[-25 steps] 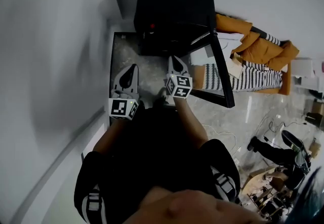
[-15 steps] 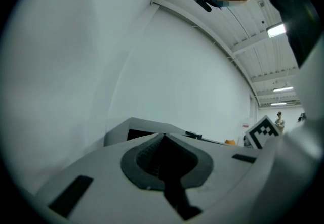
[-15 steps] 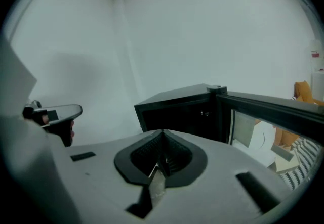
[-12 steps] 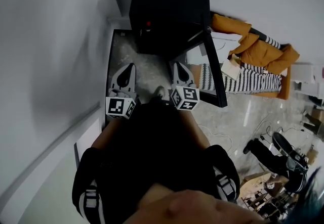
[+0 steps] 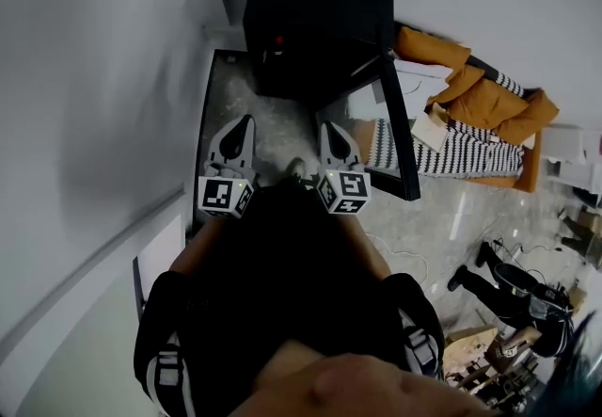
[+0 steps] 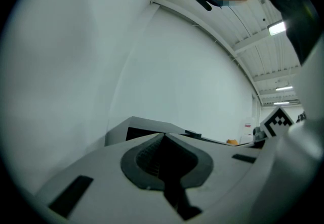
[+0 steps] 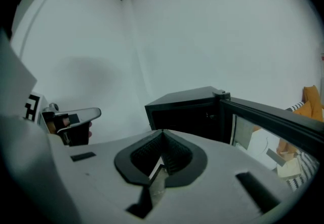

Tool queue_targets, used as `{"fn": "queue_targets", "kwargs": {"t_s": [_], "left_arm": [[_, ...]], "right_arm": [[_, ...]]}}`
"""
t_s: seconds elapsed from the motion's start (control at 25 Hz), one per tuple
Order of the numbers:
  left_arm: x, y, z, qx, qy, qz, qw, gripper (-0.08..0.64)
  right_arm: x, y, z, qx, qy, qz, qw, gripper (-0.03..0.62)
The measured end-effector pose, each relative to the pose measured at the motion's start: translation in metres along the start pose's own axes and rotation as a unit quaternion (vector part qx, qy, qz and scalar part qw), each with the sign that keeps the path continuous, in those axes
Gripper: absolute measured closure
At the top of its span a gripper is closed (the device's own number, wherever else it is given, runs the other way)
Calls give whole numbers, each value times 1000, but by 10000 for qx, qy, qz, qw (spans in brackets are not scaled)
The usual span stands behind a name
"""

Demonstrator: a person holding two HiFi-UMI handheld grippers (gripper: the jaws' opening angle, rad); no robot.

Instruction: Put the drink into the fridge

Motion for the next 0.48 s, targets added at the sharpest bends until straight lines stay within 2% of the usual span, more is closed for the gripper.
{"fn": "queue_targets", "kwargs": {"t_s": [0.48], "left_arm": [[3, 1, -1, 58, 80, 19, 9999, 555]], "right_arm": [[2, 3, 7, 106, 137, -85, 9998, 591]]}}
Point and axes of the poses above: the fingertips, and each gripper's own axes: x backward along the fingers, z to its left, y out of its top, the point moved 4 cm from there along x, backward along the fingers, and after that the axes turned 2 degrees about -y, right-handed, at the moved point
